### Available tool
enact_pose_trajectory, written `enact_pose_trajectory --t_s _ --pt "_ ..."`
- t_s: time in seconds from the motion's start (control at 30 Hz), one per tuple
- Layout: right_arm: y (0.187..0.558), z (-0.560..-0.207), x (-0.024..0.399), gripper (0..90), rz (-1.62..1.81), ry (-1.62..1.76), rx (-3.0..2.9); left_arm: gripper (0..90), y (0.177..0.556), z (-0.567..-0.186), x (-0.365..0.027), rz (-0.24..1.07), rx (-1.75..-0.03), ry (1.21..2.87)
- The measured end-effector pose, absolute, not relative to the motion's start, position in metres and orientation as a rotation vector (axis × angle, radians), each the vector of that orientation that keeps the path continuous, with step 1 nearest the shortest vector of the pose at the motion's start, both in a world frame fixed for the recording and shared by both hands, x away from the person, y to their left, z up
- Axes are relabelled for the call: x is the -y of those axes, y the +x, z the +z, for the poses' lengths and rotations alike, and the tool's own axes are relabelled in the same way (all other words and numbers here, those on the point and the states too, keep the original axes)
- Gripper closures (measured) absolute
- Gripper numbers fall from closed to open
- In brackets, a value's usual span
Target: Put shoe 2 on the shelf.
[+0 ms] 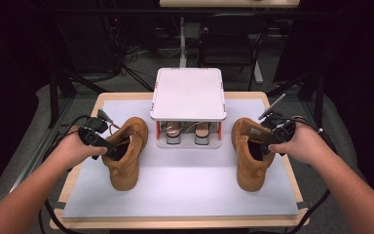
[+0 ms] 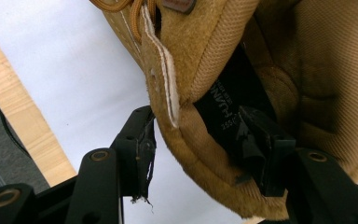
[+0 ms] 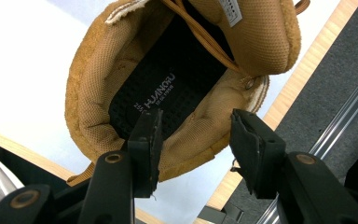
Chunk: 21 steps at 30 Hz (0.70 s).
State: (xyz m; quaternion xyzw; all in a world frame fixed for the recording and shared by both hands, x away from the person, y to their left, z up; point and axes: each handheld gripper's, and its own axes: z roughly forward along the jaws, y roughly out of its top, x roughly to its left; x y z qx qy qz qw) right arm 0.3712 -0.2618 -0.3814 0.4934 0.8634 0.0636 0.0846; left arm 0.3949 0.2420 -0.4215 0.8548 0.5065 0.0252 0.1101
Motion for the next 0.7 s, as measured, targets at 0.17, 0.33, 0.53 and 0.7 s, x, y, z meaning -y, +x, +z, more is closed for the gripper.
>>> enact_pose_trajectory --t_s 0.17,0.33,0.53,0.7 --pt "0.372 -0.379 0.265 53.7 0.203 1.493 -2.562 50.0 0.397 -0.43 -0.242 0.06 -1.494 2.505" --pt "0.373 -0.378 0.268 53.9 0.217 1.528 -2.551 52.9 0.4 -0.438 -0.241 0.044 -1.506 2.511" --pt "0.373 -0.375 0.27 53.5 0.213 1.538 -2.523 55.2 0.402 -0.448 -0.24 0.029 -1.509 2.528" --pt "0.375 -0.382 0.274 52.8 0.182 1.559 -2.514 57.1 0.403 -0.451 -0.239 0.036 -1.506 2.539"
